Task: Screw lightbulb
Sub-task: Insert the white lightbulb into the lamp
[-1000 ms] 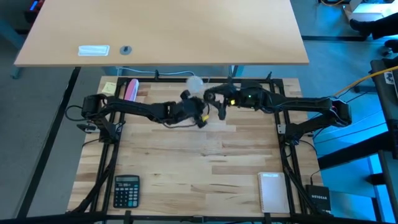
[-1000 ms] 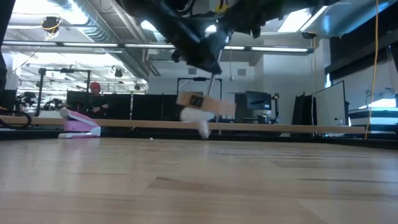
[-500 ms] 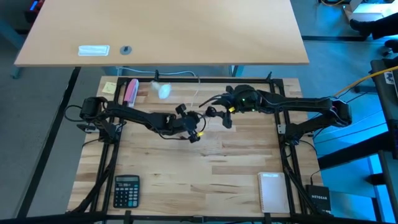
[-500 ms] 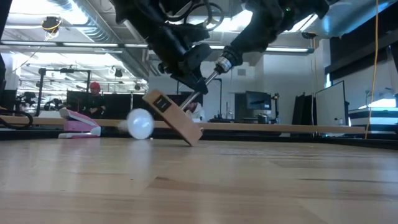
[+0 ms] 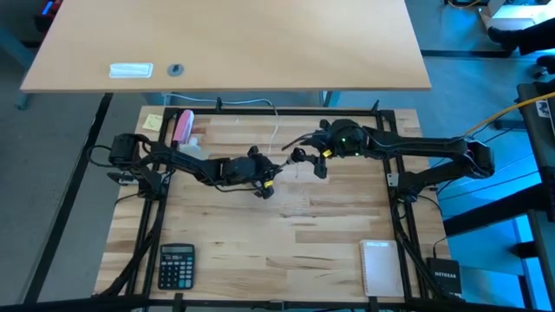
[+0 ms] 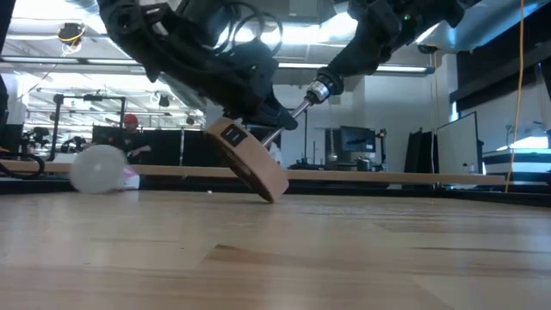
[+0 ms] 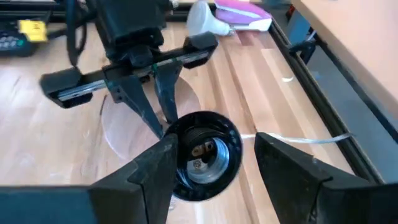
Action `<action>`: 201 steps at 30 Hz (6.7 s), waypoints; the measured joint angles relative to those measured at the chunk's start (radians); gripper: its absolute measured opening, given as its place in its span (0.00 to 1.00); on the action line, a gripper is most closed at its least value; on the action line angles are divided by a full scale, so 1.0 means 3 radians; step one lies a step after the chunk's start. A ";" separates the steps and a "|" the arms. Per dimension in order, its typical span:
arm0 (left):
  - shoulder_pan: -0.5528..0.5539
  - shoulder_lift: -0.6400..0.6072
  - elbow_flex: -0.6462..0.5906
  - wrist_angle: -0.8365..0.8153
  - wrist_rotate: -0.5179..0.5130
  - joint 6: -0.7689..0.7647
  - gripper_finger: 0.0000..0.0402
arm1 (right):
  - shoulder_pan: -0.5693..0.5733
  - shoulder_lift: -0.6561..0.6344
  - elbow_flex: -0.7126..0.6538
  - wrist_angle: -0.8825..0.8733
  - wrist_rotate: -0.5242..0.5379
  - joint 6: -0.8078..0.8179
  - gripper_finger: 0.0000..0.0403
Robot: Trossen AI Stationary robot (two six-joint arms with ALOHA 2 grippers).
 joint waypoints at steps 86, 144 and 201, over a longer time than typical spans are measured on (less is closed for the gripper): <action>0.2773 0.0243 0.0831 -0.5343 0.0022 -0.0401 0.57 | -0.0001 -0.0244 0.0013 -0.0452 0.0312 -0.0347 0.54; -0.1258 -0.0408 0.0251 -0.0111 -0.0376 0.0064 0.30 | 0.1360 -0.0922 -0.1294 0.0731 0.0207 0.1017 0.54; -0.1058 0.0032 0.1131 -0.1783 0.0044 -0.0370 0.65 | 0.1571 0.0171 -0.1776 0.2008 0.0286 0.1320 0.54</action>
